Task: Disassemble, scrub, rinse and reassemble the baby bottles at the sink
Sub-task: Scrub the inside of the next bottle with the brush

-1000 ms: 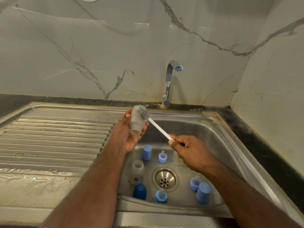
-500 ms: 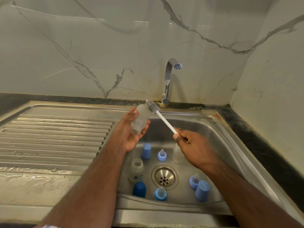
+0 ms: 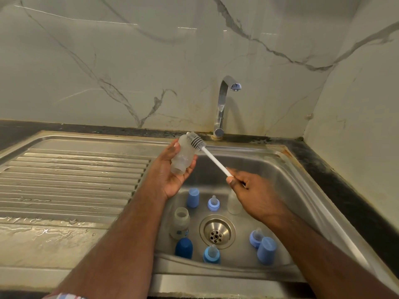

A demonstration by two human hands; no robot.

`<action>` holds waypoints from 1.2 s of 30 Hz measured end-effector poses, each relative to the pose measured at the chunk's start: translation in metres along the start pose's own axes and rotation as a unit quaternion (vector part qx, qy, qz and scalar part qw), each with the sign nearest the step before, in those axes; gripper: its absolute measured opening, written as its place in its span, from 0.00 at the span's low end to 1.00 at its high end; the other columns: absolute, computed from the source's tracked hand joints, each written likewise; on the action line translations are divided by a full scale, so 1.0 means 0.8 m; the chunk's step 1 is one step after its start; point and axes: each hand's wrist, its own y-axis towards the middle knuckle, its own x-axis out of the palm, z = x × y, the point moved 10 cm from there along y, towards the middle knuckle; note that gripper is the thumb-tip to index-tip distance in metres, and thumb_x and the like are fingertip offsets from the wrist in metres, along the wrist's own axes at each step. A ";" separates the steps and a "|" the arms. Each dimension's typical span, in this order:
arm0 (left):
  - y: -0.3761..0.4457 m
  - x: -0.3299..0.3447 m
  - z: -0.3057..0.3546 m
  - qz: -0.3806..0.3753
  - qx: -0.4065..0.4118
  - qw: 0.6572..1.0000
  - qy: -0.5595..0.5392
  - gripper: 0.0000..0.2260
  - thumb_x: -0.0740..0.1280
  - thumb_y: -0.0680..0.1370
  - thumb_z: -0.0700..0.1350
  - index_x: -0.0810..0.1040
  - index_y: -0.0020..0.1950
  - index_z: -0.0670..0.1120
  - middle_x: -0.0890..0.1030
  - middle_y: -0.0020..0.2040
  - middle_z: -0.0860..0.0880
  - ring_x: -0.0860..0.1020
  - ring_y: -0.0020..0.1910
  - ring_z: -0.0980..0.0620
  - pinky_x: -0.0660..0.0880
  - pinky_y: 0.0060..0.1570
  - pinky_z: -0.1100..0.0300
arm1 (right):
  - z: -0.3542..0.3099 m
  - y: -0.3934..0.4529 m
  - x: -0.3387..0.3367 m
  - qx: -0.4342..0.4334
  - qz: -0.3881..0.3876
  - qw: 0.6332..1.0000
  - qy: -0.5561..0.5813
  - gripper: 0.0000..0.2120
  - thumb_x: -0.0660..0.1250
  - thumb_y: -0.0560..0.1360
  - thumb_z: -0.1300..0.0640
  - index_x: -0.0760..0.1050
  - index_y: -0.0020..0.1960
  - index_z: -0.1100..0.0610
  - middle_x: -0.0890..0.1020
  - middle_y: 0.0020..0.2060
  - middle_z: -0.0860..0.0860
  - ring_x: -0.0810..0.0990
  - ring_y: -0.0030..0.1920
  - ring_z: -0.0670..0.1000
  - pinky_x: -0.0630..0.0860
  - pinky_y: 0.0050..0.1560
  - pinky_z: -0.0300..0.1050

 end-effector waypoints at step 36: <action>-0.004 -0.003 -0.003 0.011 -0.025 0.997 -0.071 0.19 0.67 0.81 0.46 0.71 0.69 0.38 0.81 0.60 0.32 0.84 0.54 0.36 0.83 0.49 0.50 | 0.003 0.004 0.002 -0.012 0.006 0.999 0.029 0.18 0.59 0.83 0.47 0.71 0.73 0.43 0.78 0.37 0.43 0.75 0.35 0.43 0.71 0.34 0.29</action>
